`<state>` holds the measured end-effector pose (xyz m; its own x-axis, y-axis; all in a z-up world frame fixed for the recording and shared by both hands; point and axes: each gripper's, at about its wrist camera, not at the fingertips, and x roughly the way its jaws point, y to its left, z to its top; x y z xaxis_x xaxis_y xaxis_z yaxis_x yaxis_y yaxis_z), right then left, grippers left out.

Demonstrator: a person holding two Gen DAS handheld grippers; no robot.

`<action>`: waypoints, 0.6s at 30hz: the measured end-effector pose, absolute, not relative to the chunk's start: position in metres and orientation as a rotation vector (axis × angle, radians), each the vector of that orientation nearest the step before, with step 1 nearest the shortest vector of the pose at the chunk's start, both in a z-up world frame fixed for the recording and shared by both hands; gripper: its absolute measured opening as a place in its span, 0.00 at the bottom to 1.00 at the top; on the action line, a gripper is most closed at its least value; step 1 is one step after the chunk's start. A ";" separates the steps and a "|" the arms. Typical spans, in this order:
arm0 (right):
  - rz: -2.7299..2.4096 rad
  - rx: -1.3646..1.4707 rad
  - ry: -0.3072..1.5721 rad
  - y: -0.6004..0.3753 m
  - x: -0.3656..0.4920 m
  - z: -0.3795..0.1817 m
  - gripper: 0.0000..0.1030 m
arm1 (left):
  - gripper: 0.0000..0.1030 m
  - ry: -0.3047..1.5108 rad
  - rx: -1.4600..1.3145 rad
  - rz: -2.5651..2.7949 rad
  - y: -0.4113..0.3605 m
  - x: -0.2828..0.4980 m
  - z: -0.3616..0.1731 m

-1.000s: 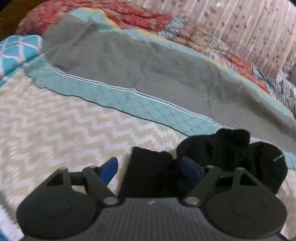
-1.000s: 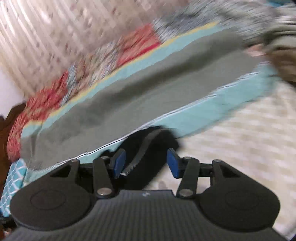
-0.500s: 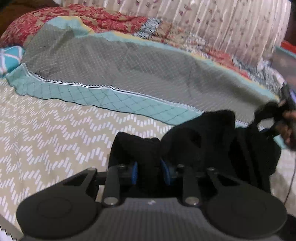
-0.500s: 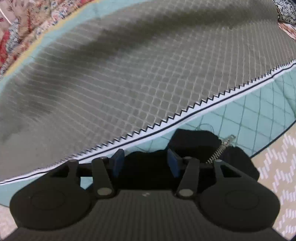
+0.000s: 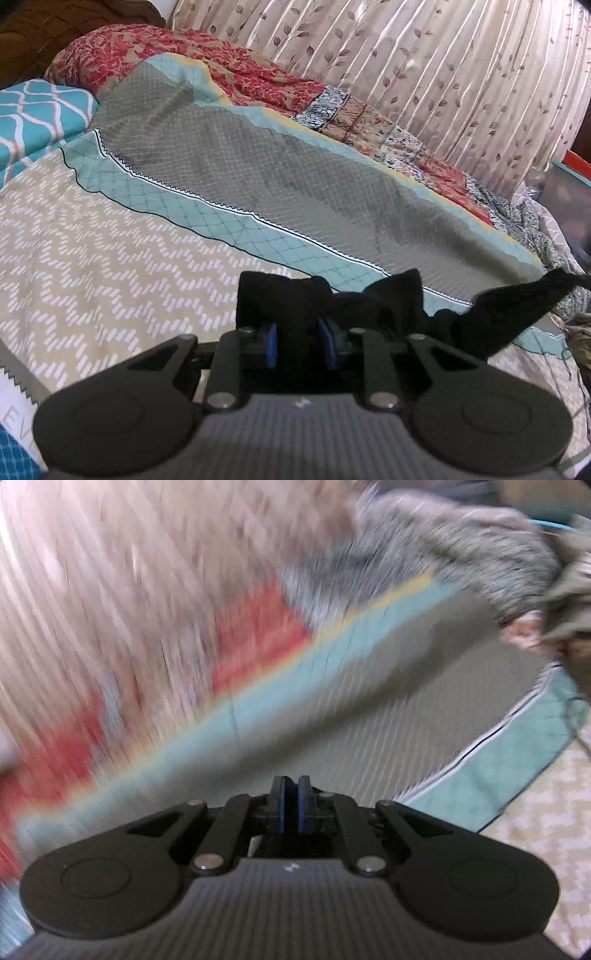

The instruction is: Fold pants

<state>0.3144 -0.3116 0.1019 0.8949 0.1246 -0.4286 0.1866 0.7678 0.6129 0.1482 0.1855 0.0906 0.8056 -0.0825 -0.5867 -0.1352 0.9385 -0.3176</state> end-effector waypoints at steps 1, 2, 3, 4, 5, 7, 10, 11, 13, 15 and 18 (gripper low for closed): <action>-0.057 0.727 0.425 -0.336 0.295 0.098 0.09 | 0.21 0.639 -0.357 0.028 0.185 0.145 0.090; -0.086 0.734 0.394 -0.357 0.274 0.092 0.10 | 0.21 0.642 -0.357 0.029 0.184 0.141 0.088; -0.141 0.726 0.388 -0.377 0.255 0.083 0.13 | 0.21 0.649 -0.357 0.034 0.184 0.138 0.085; -0.235 0.709 0.411 -0.392 0.242 0.072 0.14 | 0.21 0.660 -0.363 0.043 0.184 0.137 0.082; -0.346 0.691 0.464 -0.408 0.229 0.060 0.18 | 0.21 0.672 -0.375 0.050 0.185 0.135 0.079; -0.489 0.713 0.561 -0.435 0.208 0.033 0.26 | 0.21 0.695 -0.402 0.058 0.187 0.136 0.075; -0.510 0.768 0.555 -0.450 0.184 0.015 0.26 | 0.21 0.699 -0.396 0.070 0.188 0.138 0.074; -0.503 0.760 0.558 -0.449 0.184 0.013 0.26 | 0.21 0.700 -0.392 0.073 0.188 0.140 0.075; -0.462 0.744 0.574 -0.447 0.193 0.012 0.31 | 0.21 0.701 -0.382 0.079 0.187 0.145 0.077; -0.405 0.743 0.587 -0.446 0.205 0.007 0.42 | 0.21 0.703 -0.381 0.093 0.186 0.149 0.078; -0.344 0.761 0.611 -0.440 0.227 -0.003 0.48 | 0.21 0.706 -0.391 0.116 0.187 0.152 0.078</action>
